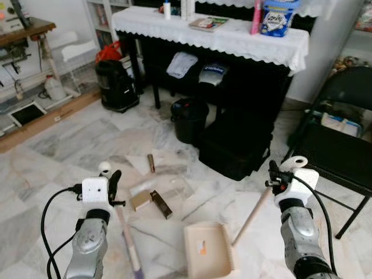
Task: Sweep floor
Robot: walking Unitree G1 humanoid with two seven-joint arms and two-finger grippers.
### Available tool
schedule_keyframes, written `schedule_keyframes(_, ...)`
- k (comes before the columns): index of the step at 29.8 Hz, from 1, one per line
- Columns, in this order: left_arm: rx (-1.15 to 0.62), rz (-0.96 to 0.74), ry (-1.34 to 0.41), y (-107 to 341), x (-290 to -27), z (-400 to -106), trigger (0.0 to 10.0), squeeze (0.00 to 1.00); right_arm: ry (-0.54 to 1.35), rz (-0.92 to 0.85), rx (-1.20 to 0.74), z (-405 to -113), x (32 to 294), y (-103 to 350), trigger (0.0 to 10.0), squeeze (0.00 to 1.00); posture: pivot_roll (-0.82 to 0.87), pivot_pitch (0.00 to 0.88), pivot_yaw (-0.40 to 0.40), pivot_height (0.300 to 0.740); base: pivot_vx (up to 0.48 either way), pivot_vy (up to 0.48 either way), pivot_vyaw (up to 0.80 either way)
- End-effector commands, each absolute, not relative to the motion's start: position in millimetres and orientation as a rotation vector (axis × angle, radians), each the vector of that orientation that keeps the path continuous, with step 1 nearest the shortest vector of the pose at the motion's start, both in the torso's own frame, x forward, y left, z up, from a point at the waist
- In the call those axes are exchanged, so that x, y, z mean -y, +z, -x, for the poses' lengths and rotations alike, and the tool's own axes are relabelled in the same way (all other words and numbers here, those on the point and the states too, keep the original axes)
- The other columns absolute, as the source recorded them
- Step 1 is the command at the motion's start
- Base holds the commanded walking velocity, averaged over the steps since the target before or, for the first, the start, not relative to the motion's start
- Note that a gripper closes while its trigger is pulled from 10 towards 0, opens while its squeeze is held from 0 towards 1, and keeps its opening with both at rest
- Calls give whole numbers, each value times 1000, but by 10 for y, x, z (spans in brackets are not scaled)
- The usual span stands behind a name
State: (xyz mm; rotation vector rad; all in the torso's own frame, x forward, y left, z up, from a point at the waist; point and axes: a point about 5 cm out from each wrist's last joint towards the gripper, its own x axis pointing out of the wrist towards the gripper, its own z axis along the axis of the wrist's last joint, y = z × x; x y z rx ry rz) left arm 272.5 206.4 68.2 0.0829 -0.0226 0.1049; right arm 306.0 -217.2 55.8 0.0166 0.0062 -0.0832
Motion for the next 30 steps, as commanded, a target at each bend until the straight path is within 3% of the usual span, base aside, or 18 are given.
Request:
schedule_keyframes(1, 51, -90, 106, 749, -2088, -2742, 10000, 0, -69, -22, 60, -3135, 2120, 690, 10000, 0, -34, 0, 20, 740, 270, 0, 0)
schedule_keyframes(24, 49, -92, 107, 751, -2095, -2753, 10000, 0, -41, 3, 54, -3138, 2093, 684, 10000, 0, -34, 0, 22, 740, 269, 0, 0)
schedule_keyframes(30, 45, -90, 106, 741, -2093, -2750, 10000, 0, -28, 0, 53, -3138, 2067, 680, 10000, 0, -34, 0, 22, 740, 269, 0, 667)
